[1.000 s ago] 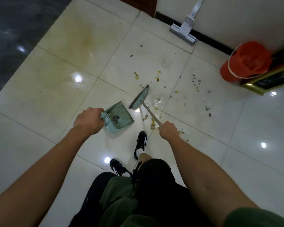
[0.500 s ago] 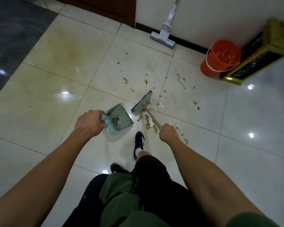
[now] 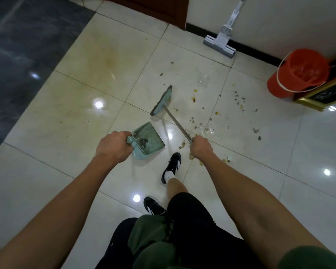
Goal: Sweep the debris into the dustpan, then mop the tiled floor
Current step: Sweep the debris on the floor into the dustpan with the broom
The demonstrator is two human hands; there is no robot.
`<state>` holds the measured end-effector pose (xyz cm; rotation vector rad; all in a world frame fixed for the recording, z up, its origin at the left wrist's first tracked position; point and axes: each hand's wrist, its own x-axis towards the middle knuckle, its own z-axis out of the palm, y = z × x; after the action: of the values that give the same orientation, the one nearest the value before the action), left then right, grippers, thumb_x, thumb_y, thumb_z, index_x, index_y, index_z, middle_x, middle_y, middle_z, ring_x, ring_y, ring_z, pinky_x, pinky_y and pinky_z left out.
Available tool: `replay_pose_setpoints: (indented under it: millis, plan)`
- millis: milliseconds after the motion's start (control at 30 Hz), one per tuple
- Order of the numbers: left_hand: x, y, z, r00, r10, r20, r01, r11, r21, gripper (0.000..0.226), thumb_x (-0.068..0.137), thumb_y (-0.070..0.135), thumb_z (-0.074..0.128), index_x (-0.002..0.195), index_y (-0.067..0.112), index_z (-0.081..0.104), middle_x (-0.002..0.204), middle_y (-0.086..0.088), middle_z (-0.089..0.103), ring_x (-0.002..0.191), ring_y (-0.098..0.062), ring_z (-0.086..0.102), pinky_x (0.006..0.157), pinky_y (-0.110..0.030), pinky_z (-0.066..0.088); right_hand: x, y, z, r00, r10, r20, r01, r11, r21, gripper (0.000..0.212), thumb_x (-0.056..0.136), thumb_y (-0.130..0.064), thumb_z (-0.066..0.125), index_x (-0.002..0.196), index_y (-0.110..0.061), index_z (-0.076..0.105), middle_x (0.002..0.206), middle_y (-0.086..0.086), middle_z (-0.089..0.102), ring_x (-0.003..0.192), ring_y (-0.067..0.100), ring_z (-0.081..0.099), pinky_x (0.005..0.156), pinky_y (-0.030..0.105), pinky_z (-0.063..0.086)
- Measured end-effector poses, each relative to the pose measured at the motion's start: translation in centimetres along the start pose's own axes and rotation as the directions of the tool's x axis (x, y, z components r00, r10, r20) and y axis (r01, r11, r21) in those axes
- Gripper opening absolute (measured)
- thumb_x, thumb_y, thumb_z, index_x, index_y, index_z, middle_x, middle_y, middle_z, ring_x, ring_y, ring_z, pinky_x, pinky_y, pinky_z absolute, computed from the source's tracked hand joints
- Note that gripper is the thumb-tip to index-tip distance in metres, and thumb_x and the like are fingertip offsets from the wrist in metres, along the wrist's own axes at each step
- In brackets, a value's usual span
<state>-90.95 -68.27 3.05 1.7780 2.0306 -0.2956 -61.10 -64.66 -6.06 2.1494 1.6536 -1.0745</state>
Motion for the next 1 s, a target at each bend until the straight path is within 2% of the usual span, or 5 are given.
replay_pose_setpoints:
  millis: [367,433,600,867,1000]
  plan:
    - [10.0,0.6,-4.5,0.994,-0.093,0.051,0.092,0.996,0.02,0.003,0.087,0.028,0.064,0.088,0.025,0.065,0.076,-0.003,0.063,0.067,-0.029,0.06,0.06,-0.032,0.05,12.7,-7.8,-5.2,0.987,-0.087,0.134,0.073,0.992,0.103,0.021,0.095,-0.013,0.048,0.109,-0.003,0.06,0.099,0.015,0.064,0.077,0.028,0.064,0.059,0.032,0.053]
    - [11.4,0.9,-5.0,0.995,-0.082,0.05,0.081,0.996,0.03,0.003,0.088,0.028,0.064,0.089,0.025,0.065,0.076,-0.003,0.063,0.066,-0.029,0.06,0.06,-0.032,0.05,13.9,-8.1,-5.8,0.983,-0.092,0.158,0.082,0.994,0.069,0.024,0.094,-0.01,0.048,0.114,-0.004,0.059,0.104,0.014,0.063,0.085,0.029,0.064,0.07,0.036,0.057]
    - [14.1,2.7,-5.8,0.997,-0.034,0.074,0.029,0.997,0.066,0.007,0.088,0.028,0.064,0.095,0.028,0.066,0.08,-0.005,0.064,0.069,-0.028,0.062,0.063,-0.034,0.055,14.4,-5.2,-6.8,0.987,-0.009,0.163,0.022,0.997,-0.078,0.027,0.093,-0.008,0.055,0.12,-0.005,0.055,0.109,0.011,0.063,0.093,0.027,0.064,0.073,0.033,0.052]
    - [17.9,6.3,-8.0,0.991,0.089,0.103,-0.1,0.989,0.113,0.013,0.087,0.028,0.065,0.082,0.034,0.054,0.082,-0.004,0.063,0.071,-0.03,0.06,0.061,-0.031,0.044,10.5,2.3,-7.6,0.969,0.199,0.147,-0.188,0.979,-0.084,0.031,0.089,-0.01,0.057,0.12,-0.011,0.061,0.085,0.002,0.053,0.082,0.024,0.058,0.075,0.033,0.052]
    - [19.5,8.3,-9.3,0.979,0.173,0.107,-0.186,0.973,0.134,0.007,0.084,0.029,0.069,0.088,0.029,0.063,0.087,-0.006,0.064,0.077,-0.032,0.062,0.065,-0.034,0.049,7.1,5.1,-7.4,0.95,0.287,0.121,-0.28,0.957,-0.077,0.034,0.093,-0.009,0.048,0.125,-0.01,0.058,0.11,0.012,0.061,0.102,0.03,0.063,0.082,0.038,0.054]
